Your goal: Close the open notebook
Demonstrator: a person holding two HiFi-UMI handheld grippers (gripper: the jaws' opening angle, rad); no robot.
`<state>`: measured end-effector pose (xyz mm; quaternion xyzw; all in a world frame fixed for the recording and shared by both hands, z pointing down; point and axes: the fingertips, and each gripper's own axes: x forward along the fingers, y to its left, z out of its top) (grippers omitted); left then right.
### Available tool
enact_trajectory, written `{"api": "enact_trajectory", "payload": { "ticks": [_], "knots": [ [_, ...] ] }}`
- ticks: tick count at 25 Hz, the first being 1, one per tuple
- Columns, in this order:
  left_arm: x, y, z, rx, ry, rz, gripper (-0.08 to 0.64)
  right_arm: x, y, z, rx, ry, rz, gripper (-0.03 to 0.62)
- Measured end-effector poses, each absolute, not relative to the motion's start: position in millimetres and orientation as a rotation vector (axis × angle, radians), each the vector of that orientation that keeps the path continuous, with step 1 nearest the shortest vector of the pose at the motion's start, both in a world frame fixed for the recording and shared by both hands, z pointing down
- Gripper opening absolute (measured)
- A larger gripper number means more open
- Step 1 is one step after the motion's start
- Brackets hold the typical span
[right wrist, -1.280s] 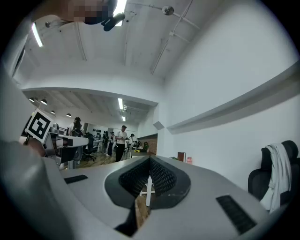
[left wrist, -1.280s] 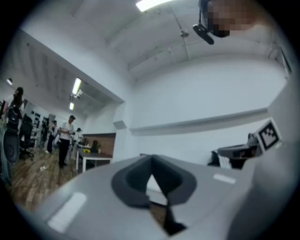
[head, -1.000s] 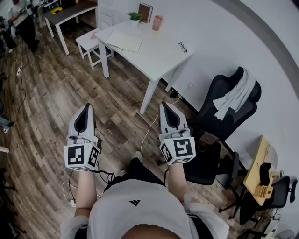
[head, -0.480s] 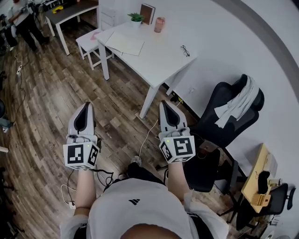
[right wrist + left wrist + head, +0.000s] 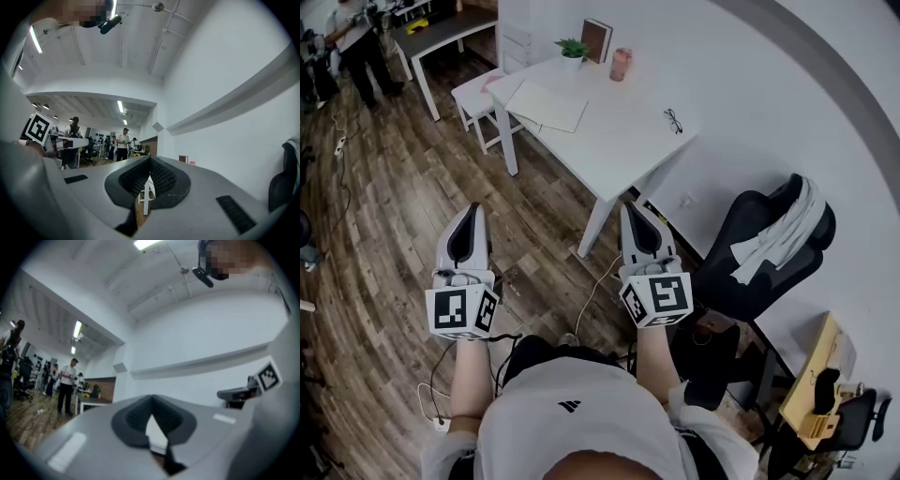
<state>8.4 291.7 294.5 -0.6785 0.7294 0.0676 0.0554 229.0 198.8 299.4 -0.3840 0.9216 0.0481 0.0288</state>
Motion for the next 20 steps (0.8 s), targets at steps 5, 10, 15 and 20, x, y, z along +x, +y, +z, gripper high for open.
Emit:
{"api": "enact_trajectory", "payload": {
  "ticks": [5, 10, 15, 20],
  "knots": [
    [3.2, 272.4, 297.7, -2.047, 2.231, 0.177, 0.009, 224.7, 175.9, 305.6, -1.175, 2.851, 0.121, -0.002],
    [-8.5, 245.2, 298.6, -2.053, 2.222, 0.160, 0.009, 211.1, 148.2, 307.1, -1.171, 2.843, 0.105, -0.002],
    [-34.2, 207.2, 303.8, -2.078, 2.210, 0.159, 0.008, 186.7, 114.3, 310.0, -1.189, 2.840, 0.104, -0.002],
    [-65.6, 160.3, 301.8, -2.116, 2.172, 0.151, 0.009, 154.0, 71.1, 307.6, -1.224, 2.822, 0.106, -0.002]
  ]
}}
